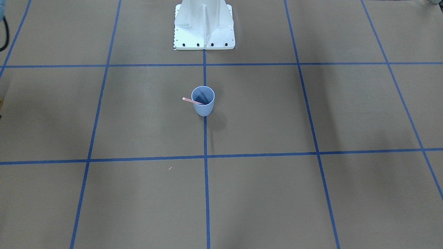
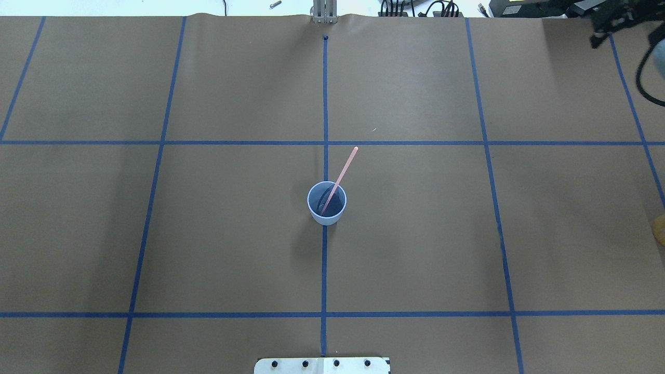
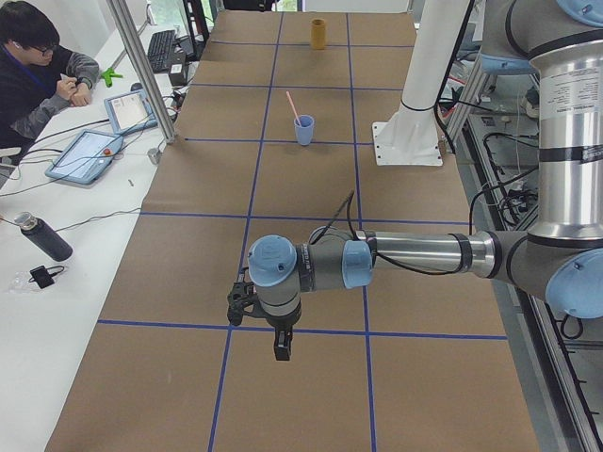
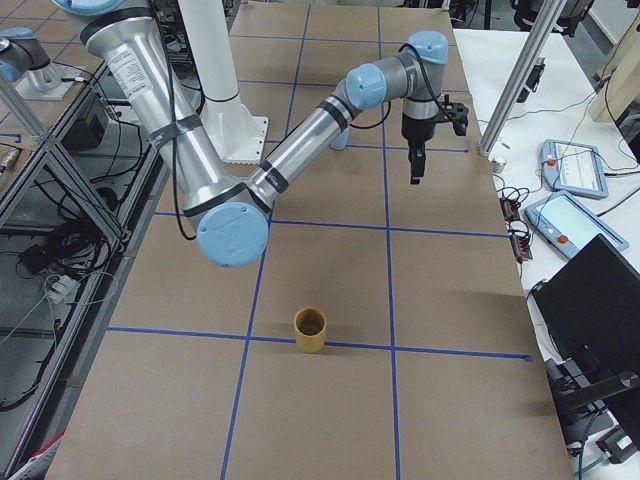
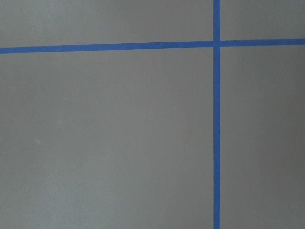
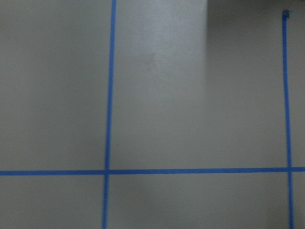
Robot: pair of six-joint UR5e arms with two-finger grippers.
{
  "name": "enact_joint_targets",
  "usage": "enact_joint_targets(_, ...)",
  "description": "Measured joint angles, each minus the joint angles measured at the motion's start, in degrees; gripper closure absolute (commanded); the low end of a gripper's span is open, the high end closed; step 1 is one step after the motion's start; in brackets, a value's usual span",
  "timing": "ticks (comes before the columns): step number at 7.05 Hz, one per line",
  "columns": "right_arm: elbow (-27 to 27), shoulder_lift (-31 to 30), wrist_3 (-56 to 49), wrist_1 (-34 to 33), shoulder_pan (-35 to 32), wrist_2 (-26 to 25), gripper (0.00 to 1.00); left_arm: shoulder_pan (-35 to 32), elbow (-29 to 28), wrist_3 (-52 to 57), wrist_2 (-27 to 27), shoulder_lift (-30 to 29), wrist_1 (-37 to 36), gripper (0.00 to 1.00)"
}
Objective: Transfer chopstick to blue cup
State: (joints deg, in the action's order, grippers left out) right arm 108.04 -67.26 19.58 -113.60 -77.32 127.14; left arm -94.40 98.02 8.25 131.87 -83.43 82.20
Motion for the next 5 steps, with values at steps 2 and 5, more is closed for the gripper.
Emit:
enact_joint_targets(2, 0.0, -11.6, -14.1, 0.7, -8.8, 1.9, 0.00, -0.2, 0.9, 0.0, -0.2, 0.7, 0.0, 0.01)
enact_joint_targets(5, -0.2, -27.5, -30.2, 4.8, -18.4, 2.0, 0.00, -0.3, 4.5, 0.3, -0.3, 2.6, 0.4, 0.01)
